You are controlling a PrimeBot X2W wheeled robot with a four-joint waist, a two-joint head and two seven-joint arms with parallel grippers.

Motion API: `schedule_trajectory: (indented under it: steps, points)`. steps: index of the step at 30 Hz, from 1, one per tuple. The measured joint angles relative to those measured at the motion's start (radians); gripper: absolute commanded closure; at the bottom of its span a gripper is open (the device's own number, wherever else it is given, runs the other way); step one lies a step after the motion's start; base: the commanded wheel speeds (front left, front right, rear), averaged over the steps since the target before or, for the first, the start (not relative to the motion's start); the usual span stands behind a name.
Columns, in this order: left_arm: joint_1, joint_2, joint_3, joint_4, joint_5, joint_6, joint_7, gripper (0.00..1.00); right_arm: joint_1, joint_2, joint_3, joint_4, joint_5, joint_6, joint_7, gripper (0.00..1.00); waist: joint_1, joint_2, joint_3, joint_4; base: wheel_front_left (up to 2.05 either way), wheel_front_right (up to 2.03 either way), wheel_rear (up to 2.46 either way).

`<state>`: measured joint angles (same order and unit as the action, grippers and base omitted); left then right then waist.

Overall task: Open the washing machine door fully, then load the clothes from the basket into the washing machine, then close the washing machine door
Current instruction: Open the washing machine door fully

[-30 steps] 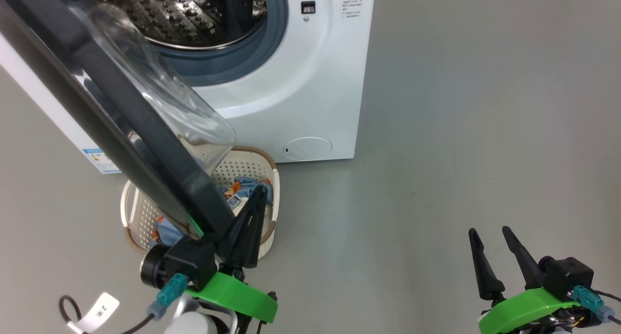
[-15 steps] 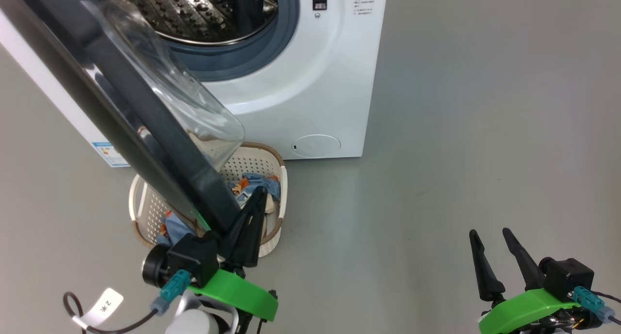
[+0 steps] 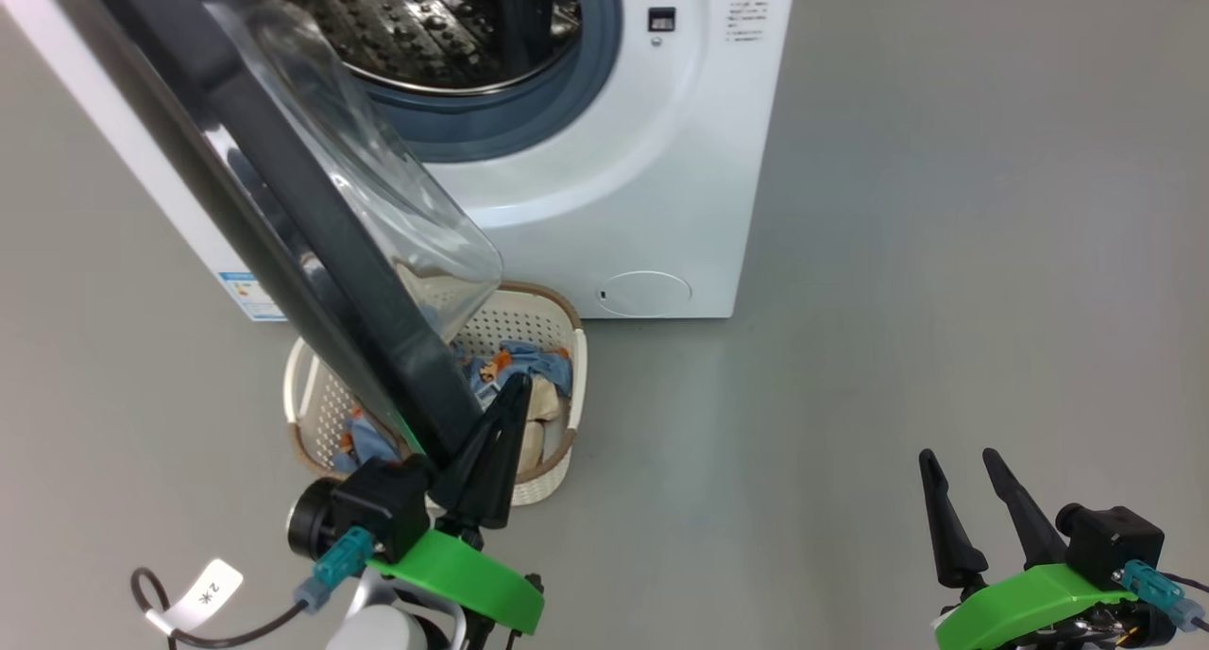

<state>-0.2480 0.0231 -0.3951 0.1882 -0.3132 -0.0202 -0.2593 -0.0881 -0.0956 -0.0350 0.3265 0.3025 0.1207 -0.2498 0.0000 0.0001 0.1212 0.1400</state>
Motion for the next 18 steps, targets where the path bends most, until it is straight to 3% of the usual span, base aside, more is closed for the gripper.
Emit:
schedule_trajectory:
  steps: [18]
  points:
    - [0.046,0.001,0.007,0.023,0.028,0.021,0.000,1.00,0.006,0.004,0.004,0.009,0.009,0.000,0.000,0.00,0.0000,0.0000,-0.030,0.079,0.00,0.00,0.00]
